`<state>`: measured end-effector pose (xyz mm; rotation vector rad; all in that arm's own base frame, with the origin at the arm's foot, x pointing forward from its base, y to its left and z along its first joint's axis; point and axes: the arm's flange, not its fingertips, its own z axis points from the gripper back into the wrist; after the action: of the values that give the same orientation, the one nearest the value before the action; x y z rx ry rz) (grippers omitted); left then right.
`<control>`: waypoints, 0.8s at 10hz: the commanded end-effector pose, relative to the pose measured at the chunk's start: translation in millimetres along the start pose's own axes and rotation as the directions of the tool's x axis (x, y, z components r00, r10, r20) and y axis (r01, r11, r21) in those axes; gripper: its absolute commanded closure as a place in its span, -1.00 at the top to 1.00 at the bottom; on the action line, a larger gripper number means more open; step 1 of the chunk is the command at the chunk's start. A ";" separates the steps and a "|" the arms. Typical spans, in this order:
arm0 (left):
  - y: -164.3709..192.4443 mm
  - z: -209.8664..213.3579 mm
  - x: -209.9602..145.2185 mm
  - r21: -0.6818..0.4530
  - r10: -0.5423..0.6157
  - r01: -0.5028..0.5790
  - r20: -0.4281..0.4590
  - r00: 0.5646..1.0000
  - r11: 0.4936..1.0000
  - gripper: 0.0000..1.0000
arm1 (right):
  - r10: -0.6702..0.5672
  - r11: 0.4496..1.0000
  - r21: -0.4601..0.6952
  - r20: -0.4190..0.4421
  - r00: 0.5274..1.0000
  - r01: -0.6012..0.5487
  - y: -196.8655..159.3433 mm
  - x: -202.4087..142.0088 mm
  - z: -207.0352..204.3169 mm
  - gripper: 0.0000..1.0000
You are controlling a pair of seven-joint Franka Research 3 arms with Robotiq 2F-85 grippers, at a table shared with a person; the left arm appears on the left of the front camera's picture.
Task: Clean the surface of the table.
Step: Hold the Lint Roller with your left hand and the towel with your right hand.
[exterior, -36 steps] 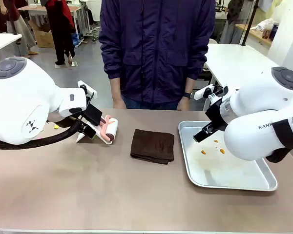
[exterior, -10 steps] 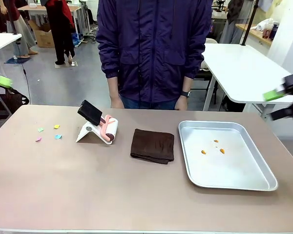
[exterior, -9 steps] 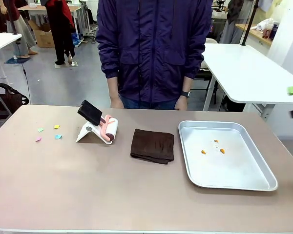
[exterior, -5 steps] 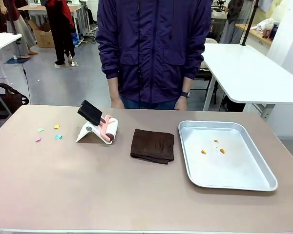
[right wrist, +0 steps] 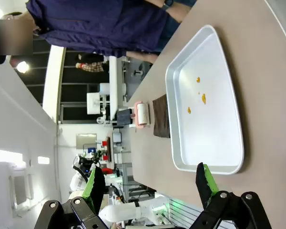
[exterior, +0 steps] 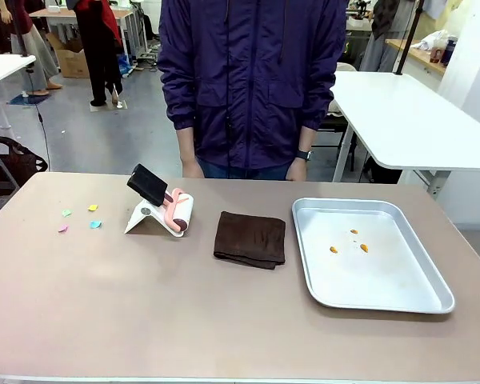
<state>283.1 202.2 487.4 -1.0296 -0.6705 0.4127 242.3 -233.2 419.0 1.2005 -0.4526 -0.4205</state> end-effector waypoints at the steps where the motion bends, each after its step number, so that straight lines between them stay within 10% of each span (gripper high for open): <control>1: -2.1 7.6 -1.3 -0.014 -0.021 0.021 -0.005 1.000 1.000 1.00 | 0.025 1.000 0.015 -0.006 1.000 -0.025 13.7 -1.5 0.7 1.00; 4: -12.9 -4.0 -5.1 0.005 -0.102 0.102 0.003 0.995 0.995 1.00 | 0.014 1.000 -0.003 -0.015 1.000 -0.014 7.8 -1.4 -2.9 1.00; 8: -71.9 -24.1 22.7 0.148 -0.241 0.262 -0.145 0.960 0.954 1.00 | 0.120 0.920 -0.381 0.047 0.992 -0.093 100.2 -22.6 -71.4 1.00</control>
<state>306.2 169.8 541.2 -0.8535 -0.6636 0.2097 276.4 -190.2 484.1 0.9157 -0.5003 -0.4072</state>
